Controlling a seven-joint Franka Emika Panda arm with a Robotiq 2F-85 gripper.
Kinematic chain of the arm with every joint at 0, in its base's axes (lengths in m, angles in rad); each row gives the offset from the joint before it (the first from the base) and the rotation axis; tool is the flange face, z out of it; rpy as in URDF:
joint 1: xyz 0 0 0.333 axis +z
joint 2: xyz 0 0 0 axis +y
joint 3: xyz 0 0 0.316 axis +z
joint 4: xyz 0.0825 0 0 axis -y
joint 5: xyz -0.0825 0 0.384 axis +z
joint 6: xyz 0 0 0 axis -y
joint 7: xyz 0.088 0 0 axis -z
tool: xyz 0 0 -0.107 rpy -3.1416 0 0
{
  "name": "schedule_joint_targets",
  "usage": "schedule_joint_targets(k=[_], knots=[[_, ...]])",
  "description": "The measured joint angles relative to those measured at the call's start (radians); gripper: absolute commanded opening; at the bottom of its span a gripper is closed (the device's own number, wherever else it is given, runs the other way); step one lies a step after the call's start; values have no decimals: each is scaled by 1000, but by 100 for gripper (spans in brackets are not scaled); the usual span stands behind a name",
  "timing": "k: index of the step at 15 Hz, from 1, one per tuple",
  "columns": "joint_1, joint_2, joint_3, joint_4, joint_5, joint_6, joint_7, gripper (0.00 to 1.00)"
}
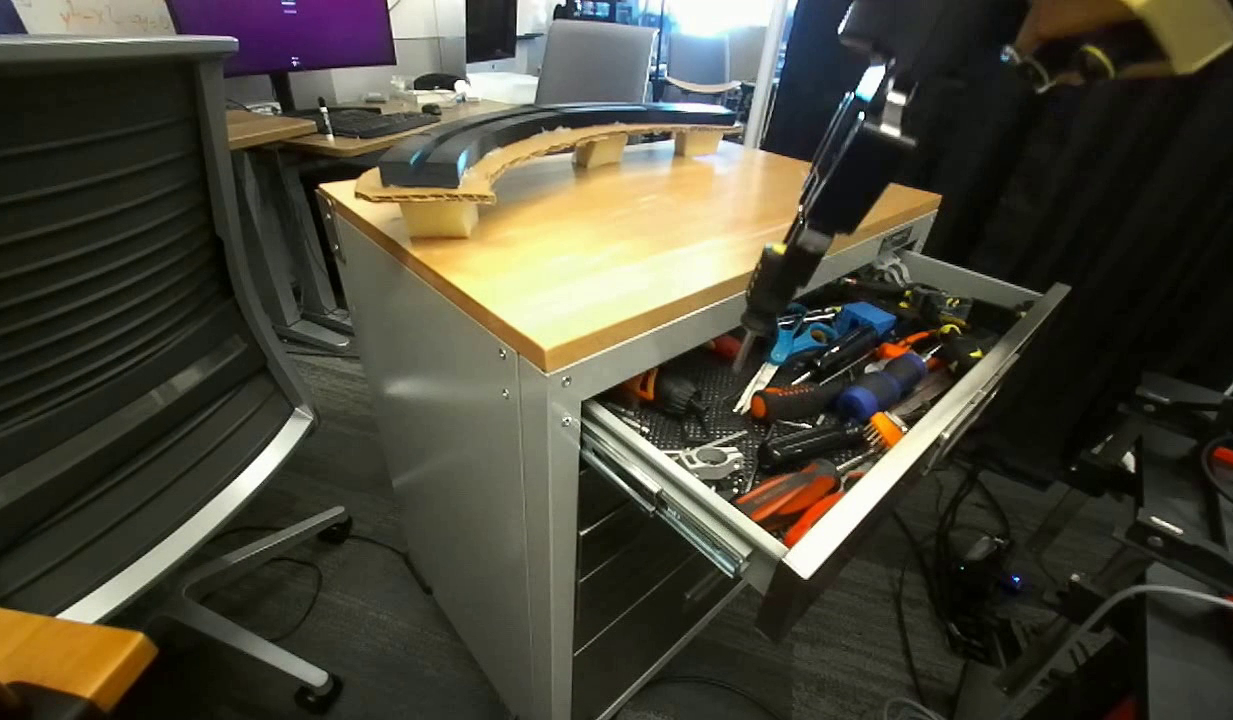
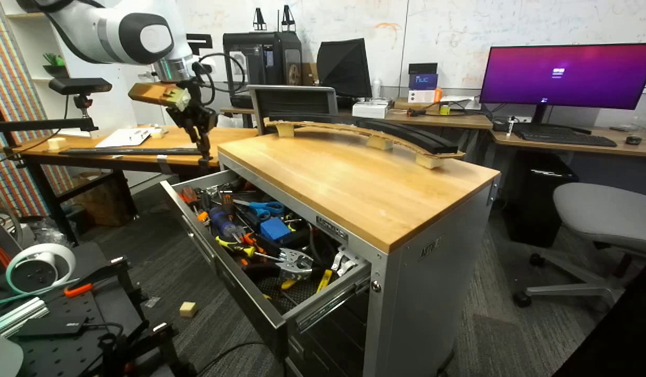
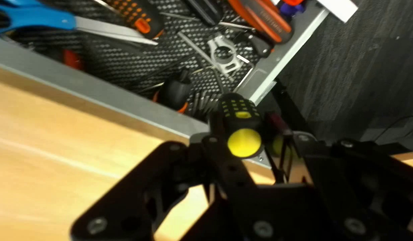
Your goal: Put the screwdriver in the drawer and close the drawer
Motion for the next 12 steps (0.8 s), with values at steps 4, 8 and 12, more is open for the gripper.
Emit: schedule_joint_targets(k=[4, 8, 12], knots=[[61, -78, -141, -25, -89, -12, 0, 69], [109, -91, -194, -30, -63, -59, -1, 100], [152, -111, -212, -31, -7, -152, -10, 100]])
